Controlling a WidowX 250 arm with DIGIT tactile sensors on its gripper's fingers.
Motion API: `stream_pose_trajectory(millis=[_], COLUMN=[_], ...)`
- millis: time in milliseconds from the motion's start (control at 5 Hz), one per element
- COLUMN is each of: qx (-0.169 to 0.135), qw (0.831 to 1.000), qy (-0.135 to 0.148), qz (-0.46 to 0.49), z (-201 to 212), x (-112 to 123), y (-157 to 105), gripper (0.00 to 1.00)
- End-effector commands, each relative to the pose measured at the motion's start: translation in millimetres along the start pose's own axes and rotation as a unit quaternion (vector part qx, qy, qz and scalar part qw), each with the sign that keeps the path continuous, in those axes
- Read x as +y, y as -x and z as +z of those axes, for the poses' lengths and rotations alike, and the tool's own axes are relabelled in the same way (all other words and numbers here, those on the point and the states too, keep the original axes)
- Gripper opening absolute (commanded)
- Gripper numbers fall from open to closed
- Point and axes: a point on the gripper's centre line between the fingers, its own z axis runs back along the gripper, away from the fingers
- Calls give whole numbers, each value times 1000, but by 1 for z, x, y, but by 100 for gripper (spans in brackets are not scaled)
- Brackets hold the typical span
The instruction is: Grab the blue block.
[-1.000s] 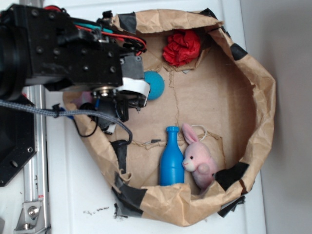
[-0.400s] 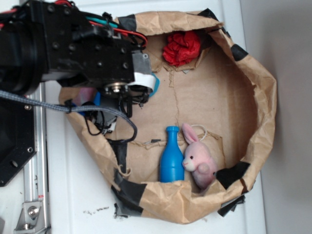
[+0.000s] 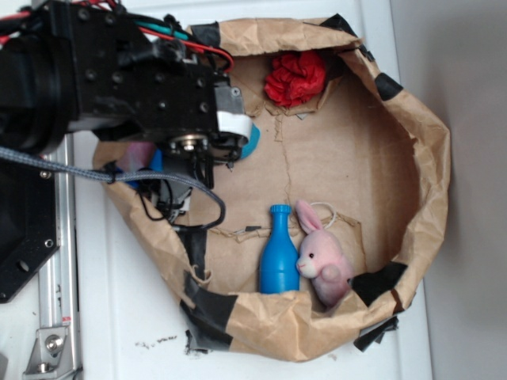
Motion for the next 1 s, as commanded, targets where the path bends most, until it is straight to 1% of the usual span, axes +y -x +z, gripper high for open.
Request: stream_pose_trajectory(millis=[0, 200, 400, 600, 800], qx=[-111, -147, -124, -108, -93], qw=[974, 951, 940, 936, 935], qy=[74, 107, 75, 66, 69], qz=[184, 251, 310, 327, 335], z=[39, 58, 51, 47, 44], x=[-3, -14, -20, -23, -20], y=[-29, -36, -33, -28, -25], gripper=[100, 100, 100, 100, 100])
